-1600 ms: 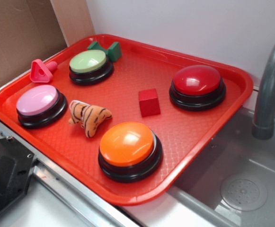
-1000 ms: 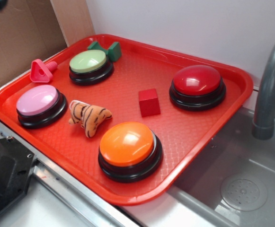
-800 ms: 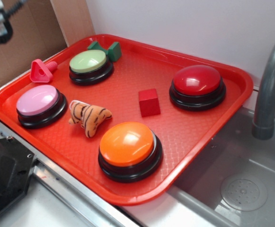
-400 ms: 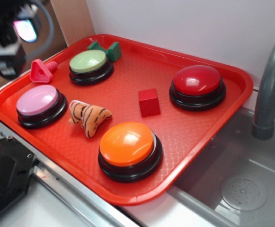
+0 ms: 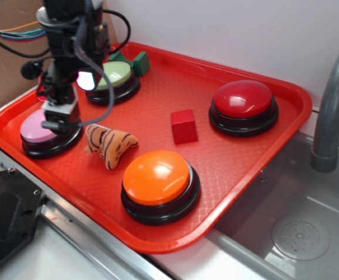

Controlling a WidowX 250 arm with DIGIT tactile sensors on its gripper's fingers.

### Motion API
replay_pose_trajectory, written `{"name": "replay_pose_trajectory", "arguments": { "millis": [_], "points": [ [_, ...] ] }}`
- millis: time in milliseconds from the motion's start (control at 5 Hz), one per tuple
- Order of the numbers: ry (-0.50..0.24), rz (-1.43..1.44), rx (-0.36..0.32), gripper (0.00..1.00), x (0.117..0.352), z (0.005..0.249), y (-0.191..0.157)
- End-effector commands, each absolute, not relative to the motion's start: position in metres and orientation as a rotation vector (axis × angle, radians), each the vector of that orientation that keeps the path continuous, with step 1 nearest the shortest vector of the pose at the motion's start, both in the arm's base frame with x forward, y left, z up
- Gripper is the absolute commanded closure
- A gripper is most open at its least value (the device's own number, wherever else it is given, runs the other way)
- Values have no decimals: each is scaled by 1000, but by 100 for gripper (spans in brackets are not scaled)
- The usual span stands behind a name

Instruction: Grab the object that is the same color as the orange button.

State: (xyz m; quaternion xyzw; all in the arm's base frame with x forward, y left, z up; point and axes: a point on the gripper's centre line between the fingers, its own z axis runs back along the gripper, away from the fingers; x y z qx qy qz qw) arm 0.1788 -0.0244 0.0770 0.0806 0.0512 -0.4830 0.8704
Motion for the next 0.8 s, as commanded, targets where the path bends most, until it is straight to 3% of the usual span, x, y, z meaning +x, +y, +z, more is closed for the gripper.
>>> {"name": "replay_pose_trajectory", "arguments": {
  "millis": [0,200,400,600],
  "points": [
    [234,-1072,152,0,178,30,-31],
    [269,-1042,125,0,177,13,-25],
    [256,-1023,118,100,177,10,-27],
    [240,-1000,119,100,180,10,-28]
  ]
}}
